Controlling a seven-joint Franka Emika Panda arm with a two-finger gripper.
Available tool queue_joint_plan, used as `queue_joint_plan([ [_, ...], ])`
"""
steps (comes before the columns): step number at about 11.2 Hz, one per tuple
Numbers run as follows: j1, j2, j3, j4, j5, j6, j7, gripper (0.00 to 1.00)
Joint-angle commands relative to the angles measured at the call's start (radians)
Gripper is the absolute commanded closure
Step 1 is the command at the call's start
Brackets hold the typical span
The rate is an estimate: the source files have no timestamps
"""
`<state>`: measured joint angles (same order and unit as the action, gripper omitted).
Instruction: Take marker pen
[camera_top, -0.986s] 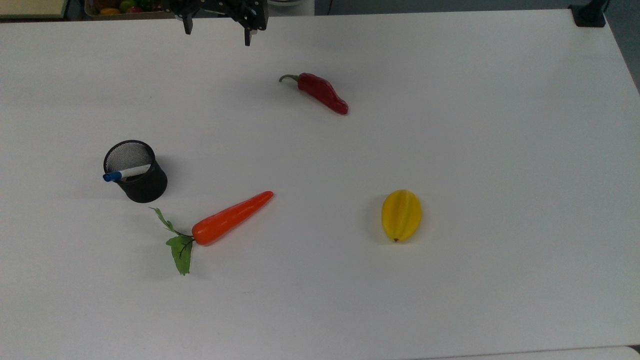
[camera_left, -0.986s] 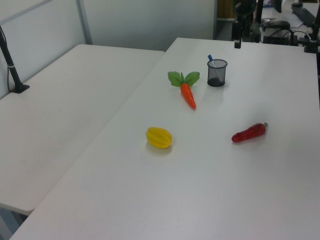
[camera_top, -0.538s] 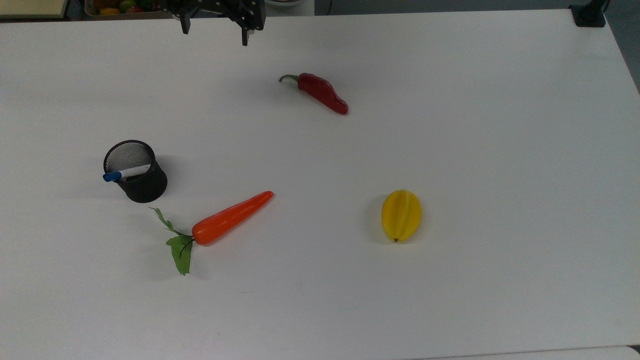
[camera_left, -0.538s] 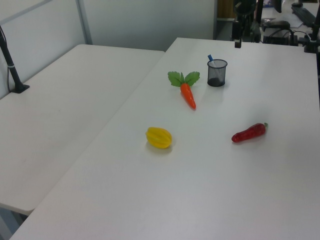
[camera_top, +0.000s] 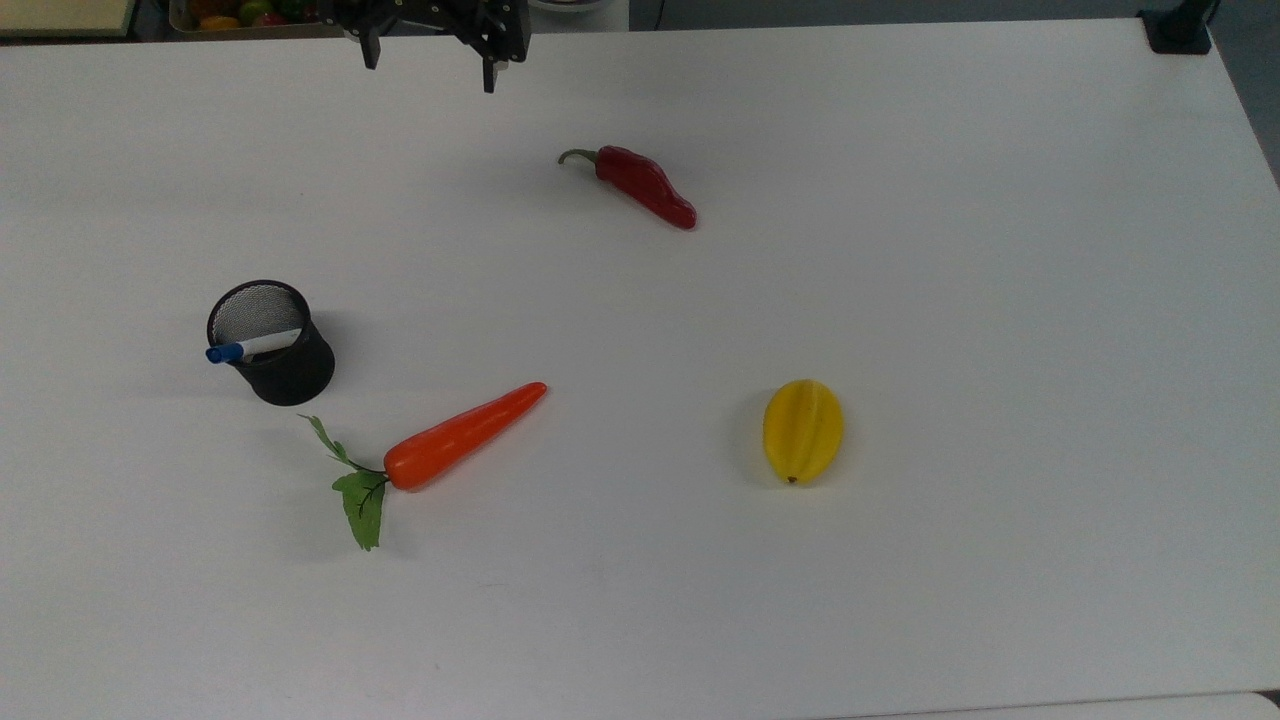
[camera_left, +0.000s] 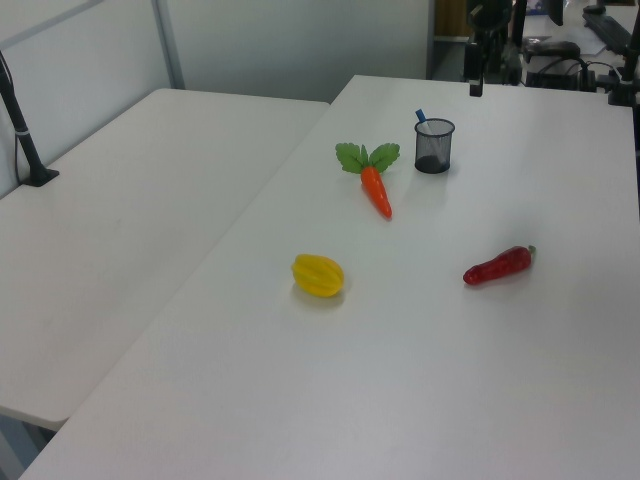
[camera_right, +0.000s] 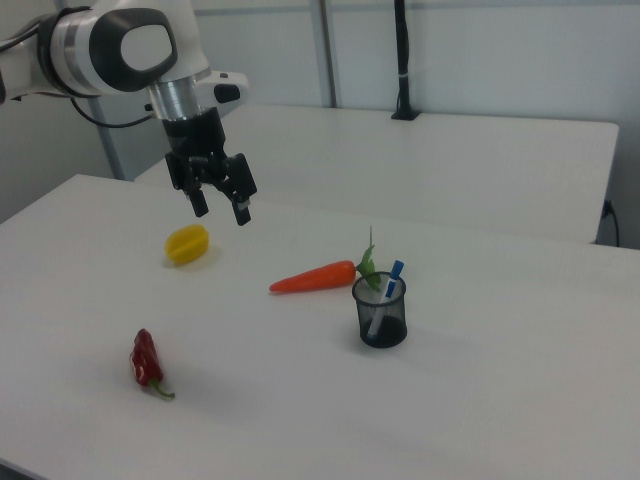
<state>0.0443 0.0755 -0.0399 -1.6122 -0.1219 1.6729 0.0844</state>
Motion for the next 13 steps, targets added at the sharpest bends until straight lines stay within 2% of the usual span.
queue_joint_plan([
  [1,-0.015,-0.005,-0.008,-0.011,0.013,0.007,-0.009,0.0],
  [6,-0.086,0.044,-0.009,-0.011,0.016,0.073,-0.023,0.0],
  [10,-0.187,0.125,-0.009,-0.011,0.016,0.235,-0.098,0.0],
  [13,-0.225,0.171,-0.009,-0.011,0.011,0.396,-0.103,0.0],
])
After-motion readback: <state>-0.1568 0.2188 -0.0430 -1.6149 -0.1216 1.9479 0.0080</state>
